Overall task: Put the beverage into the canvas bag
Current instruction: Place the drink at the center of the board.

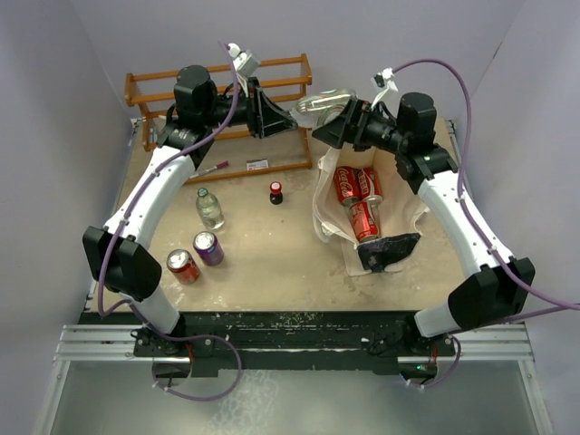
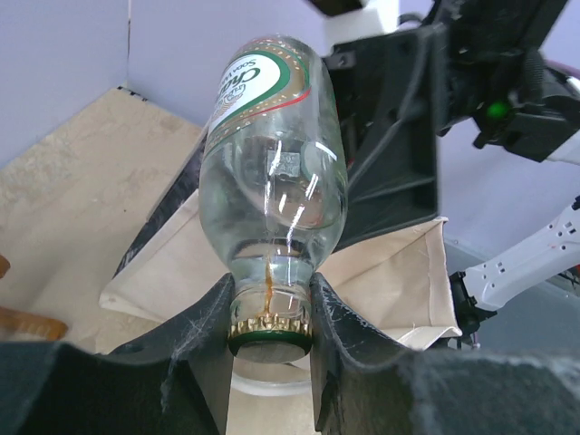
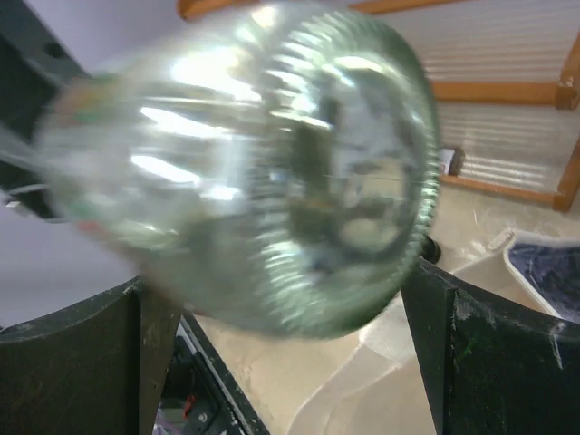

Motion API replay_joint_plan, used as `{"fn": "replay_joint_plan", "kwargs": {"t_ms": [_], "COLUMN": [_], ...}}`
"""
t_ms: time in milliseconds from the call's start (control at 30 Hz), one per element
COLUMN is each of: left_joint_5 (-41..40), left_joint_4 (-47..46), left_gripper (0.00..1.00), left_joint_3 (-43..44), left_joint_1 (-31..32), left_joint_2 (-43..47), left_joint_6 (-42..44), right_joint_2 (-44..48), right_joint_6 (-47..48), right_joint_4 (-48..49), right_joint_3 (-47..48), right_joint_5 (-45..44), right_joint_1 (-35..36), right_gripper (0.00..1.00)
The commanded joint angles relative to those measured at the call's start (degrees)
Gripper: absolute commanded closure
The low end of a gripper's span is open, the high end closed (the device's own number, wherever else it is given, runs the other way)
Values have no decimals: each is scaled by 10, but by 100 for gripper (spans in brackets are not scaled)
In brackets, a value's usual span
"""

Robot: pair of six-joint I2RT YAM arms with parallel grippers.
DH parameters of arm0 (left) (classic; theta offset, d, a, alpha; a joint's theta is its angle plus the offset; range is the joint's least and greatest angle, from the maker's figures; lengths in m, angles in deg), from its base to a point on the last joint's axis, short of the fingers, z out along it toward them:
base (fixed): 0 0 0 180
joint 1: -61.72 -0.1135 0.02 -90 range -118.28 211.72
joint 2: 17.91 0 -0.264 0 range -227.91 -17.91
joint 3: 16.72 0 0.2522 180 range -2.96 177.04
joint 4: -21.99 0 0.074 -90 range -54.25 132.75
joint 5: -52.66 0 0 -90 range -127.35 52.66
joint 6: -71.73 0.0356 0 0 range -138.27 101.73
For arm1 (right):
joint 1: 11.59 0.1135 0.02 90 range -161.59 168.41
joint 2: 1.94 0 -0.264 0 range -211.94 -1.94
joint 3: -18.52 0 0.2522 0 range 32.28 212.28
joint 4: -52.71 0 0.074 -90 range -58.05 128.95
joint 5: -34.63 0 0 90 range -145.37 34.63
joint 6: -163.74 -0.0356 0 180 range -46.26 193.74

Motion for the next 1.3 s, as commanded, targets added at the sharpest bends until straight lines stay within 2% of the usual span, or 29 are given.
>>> {"fn": "replay_joint_plan", "kwargs": {"t_ms": [0, 333, 767, 900, 1067, 1267], "left_joint_5": [20, 17, -20, -43, -106, -164], "left_joint_4": [-127, -82, 123, 243, 468, 674], "left_gripper": [100, 100, 100, 100, 100, 100], "left_joint_3": [49, 49, 48, 61, 97, 150], "left_joint_1": [2, 2, -24, -25, -25, -22], "left_joint_2": [45, 52, 115, 137, 143, 121], "left_joint_6": [-16, 28, 209, 311, 469, 560], "right_joint_2": [-1, 0, 37, 41, 43, 65], "right_joint_6": [37, 52, 154, 170, 186, 196], "right_joint_4": [-9, -12, -88, -101, -111, -113], "right_joint_3": [-13, 7, 33, 46, 71, 65], "right_joint_5": [6, 7, -1, -16, -48, -75], "right_joint_1": [-2, -2, -14, -16, -21, -26], "right_gripper": [2, 6, 7, 8, 8, 9]}}
